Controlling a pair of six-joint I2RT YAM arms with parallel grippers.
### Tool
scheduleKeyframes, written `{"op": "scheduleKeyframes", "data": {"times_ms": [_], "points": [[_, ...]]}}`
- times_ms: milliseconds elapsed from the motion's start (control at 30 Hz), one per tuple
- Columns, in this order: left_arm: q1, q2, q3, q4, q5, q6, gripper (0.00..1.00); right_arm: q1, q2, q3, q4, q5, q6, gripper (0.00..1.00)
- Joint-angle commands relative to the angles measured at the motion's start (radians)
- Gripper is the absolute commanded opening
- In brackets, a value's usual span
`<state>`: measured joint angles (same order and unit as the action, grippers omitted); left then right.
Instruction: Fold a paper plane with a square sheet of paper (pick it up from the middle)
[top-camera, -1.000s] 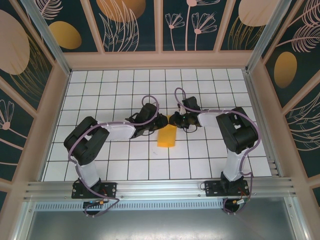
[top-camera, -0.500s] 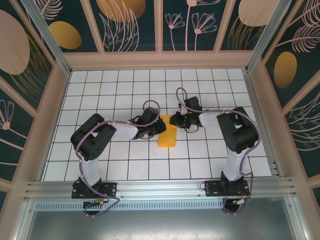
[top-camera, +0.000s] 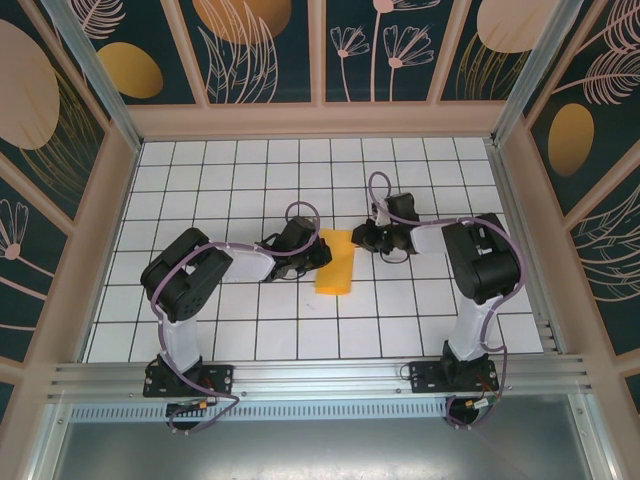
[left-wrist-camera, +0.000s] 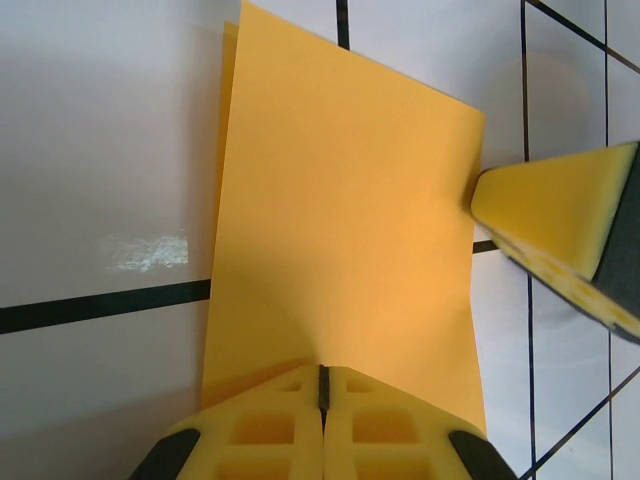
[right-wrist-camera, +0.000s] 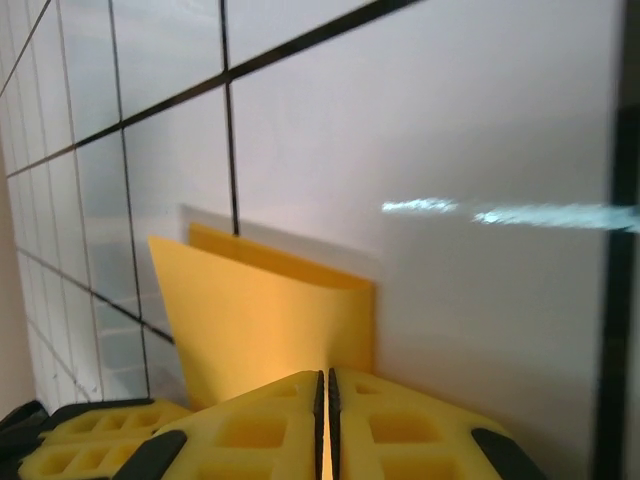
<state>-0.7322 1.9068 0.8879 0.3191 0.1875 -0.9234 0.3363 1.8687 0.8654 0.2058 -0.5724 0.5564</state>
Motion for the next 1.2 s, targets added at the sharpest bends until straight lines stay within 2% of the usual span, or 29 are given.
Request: {"op": "scheduleKeyframes", "data": {"times_ms": [0,167,467,600,800,1167], "points": [[-0.005,0.052,-0.041,-0.120,0.007,0.024,0.08,-0.013,0.027,0.048,-0.012,0.088,0.000,0.15],[-0.004,0.052,-0.037,-0.120,0.007,0.024,0.08,-0.011,0.018,0.088,-0.045,0.100,-0.010,0.14],[-0.005,0.055,-0.026,-0.123,0.007,0.017,0.08,0.029,-0.131,0.024,-0.019,0.095,-0.024,0.14],[-0.005,0.056,-0.021,-0.127,0.006,0.018,0.09,0.086,-0.080,0.065,-0.092,0.107,-0.050,0.15],[-0.005,0.058,-0.023,-0.136,0.001,0.018,0.09,0.105,0.023,0.122,-0.134,0.103,-0.053,0.14],[-0.006,0.060,-0.059,-0.139,0.003,0.018,0.09,0.036,0.058,0.115,-0.113,0.131,-0.031,0.13]]}}
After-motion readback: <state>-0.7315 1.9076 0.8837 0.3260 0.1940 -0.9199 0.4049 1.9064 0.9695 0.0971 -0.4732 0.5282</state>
